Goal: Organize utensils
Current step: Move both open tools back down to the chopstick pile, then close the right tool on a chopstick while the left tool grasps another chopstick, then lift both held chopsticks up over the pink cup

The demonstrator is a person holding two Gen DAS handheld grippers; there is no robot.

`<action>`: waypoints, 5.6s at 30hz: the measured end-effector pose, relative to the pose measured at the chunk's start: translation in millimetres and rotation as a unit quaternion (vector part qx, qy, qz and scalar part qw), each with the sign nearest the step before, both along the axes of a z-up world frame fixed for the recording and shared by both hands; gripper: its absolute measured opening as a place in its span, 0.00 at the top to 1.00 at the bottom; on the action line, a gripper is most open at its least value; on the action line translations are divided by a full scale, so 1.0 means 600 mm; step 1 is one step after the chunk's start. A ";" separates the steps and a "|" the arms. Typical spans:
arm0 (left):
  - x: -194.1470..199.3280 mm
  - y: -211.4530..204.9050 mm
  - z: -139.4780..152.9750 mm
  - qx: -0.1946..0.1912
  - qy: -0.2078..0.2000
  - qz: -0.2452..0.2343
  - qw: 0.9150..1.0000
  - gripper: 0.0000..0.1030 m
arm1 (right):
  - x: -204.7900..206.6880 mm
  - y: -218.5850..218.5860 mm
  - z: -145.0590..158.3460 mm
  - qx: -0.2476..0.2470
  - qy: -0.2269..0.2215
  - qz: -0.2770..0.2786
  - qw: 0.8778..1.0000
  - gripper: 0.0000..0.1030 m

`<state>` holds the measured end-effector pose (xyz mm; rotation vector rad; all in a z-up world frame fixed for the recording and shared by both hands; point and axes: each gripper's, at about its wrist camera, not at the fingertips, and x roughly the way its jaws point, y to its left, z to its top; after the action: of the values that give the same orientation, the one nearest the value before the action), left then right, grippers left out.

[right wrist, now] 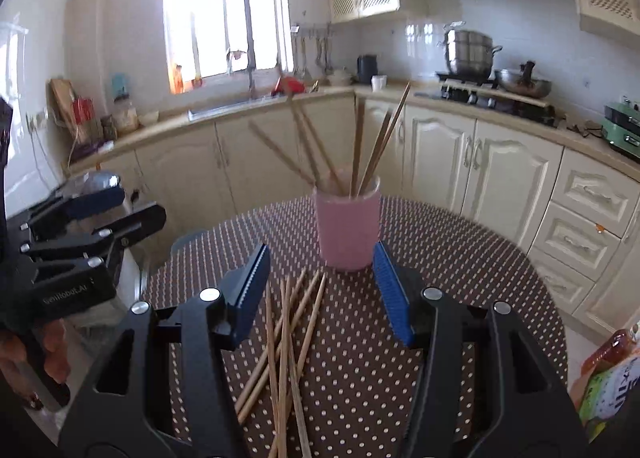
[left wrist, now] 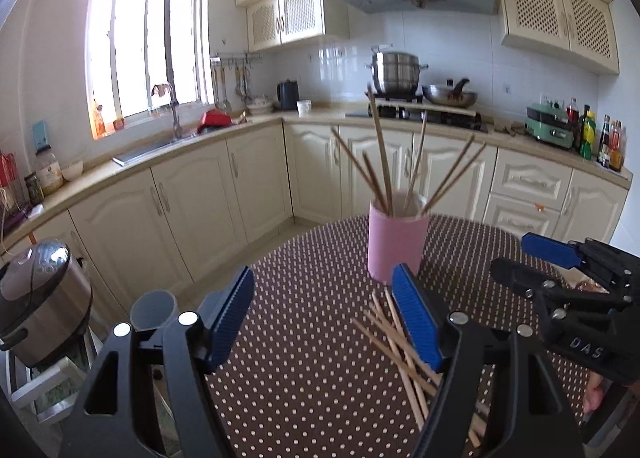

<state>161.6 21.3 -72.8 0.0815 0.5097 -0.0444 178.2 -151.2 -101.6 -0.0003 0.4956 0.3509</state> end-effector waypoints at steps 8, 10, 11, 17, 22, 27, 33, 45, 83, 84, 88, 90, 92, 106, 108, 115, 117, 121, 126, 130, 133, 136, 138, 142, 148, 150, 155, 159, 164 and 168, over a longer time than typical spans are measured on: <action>0.038 0.029 -0.095 -0.013 0.083 0.018 0.996 0.31 | 0.058 0.045 -0.107 -0.051 0.107 0.035 0.992 0.66; 0.046 0.036 -0.108 -0.017 0.097 0.024 0.995 0.31 | 0.069 0.057 -0.123 -0.056 0.124 0.044 0.990 0.66; 0.049 0.038 -0.111 -0.018 0.102 0.026 0.994 0.31 | 0.073 0.063 -0.130 -0.057 0.132 0.050 0.988 0.66; 0.063 0.039 -0.134 -0.018 0.125 0.032 0.991 0.31 | 0.099 0.086 -0.155 -0.064 0.160 0.066 0.983 0.72; 0.073 0.043 -0.154 -0.029 0.147 0.029 0.988 0.31 | 0.114 0.094 -0.162 -0.068 0.167 0.070 0.981 0.88; 0.089 0.040 -0.172 -0.051 0.170 0.023 0.984 0.31 | 0.120 0.095 -0.165 -0.061 0.170 0.078 0.980 0.92; 0.116 0.020 -0.191 -0.101 0.205 0.010 0.973 0.31 | 0.118 0.054 -0.156 -0.018 0.175 0.085 0.981 0.93; 0.171 -0.032 -0.223 -0.105 0.249 0.020 0.963 0.32 | 0.118 -0.020 -0.160 0.014 0.192 0.077 0.978 0.93; 0.198 -0.019 -0.222 -0.053 0.264 -0.007 0.963 0.92 | 0.129 0.121 -0.159 -0.118 0.213 0.125 0.962 0.92; 0.197 -0.019 -0.222 -0.051 0.264 -0.007 0.963 0.92 | 0.130 0.124 -0.160 -0.122 0.212 0.123 0.962 0.92; 0.196 -0.026 -0.223 -0.043 0.265 -0.007 0.963 0.92 | 0.137 0.136 -0.165 -0.125 0.217 0.121 0.960 0.92; 0.197 -0.030 -0.223 -0.037 0.267 -0.007 0.963 0.92 | 0.144 0.148 -0.165 -0.128 0.223 0.125 0.958 0.92; 0.198 -0.036 -0.223 -0.030 0.269 -0.007 0.963 0.92 | 0.150 0.156 -0.166 -0.133 0.228 0.128 0.956 0.92; 0.179 -0.049 -0.172 -0.044 0.235 -0.021 0.971 0.95 | 0.136 0.129 -0.126 -0.094 0.198 0.117 0.968 0.93; 0.173 -0.051 -0.154 -0.043 0.225 -0.026 0.973 0.95 | 0.132 0.127 -0.117 -0.091 0.200 0.121 0.968 0.93; 0.167 -0.043 -0.150 -0.045 0.231 -0.020 0.972 0.95 | 0.136 0.144 -0.138 -0.117 0.222 0.125 0.960 0.92; 0.169 -0.034 -0.157 -0.045 0.235 -0.018 0.971 0.95 | 0.143 0.150 -0.146 -0.123 0.225 0.116 0.960 0.92; 0.175 -0.024 -0.165 -0.052 0.241 -0.017 0.969 0.95 | 0.154 0.150 -0.160 -0.118 0.237 0.125 0.956 0.92; 0.178 -0.015 -0.171 -0.060 0.243 -0.018 0.968 0.95 | 0.177 0.158 -0.163 -0.117 0.246 0.128 0.953 0.92; 0.186 -0.011 -0.174 -0.061 0.246 -0.017 0.967 0.95 | 0.194 0.173 -0.173 -0.121 0.259 0.132 0.949 0.92; 0.189 -0.011 -0.178 -0.060 0.249 -0.018 0.966 0.95 | 0.206 0.185 -0.177 -0.112 0.273 0.141 0.945 0.84; 0.194 -0.014 -0.182 -0.059 0.252 -0.020 0.966 0.95 | 0.212 0.194 -0.180 -0.117 0.278 0.142 0.943 0.85; 0.197 -0.016 -0.184 -0.058 0.253 -0.021 0.965 0.95 | 0.212 0.196 -0.179 -0.117 0.276 0.141 0.944 0.87; 0.200 -0.022 -0.182 -0.056 0.252 -0.023 0.966 0.95 | 0.204 0.185 -0.172 -0.113 0.267 0.136 0.947 0.91; 0.191 -0.038 -0.176 -0.055 0.248 -0.026 0.967 0.95 | 0.191 0.155 -0.167 -0.101 0.262 0.133 0.950 0.92; 0.185 -0.038 -0.175 -0.053 0.247 -0.026 0.967 0.95 | 0.188 0.141 -0.165 -0.091 0.264 0.131 0.951 0.91; 0.179 -0.039 -0.173 -0.052 0.248 -0.025 0.967 0.95 | 0.180 0.130 -0.175 -0.092 0.276 0.132 0.948 0.91; 0.174 -0.043 -0.171 -0.051 0.249 -0.027 0.967 0.95 | 0.177 0.127 -0.171 -0.093 0.270 0.127 0.950 0.91; 0.174 -0.045 -0.169 -0.054 0.249 -0.028 0.967 0.95 | 0.174 0.107 -0.168 -0.081 0.273 0.124 0.951 0.93; 0.176 -0.047 -0.171 -0.056 0.251 -0.029 0.966 0.95 | 0.171 0.094 -0.163 -0.070 0.269 0.119 0.953 0.94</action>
<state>267.1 -6.9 -175.6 -0.0283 1.0111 -0.1543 281.0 -94.9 -199.4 -0.1057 1.0660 0.5563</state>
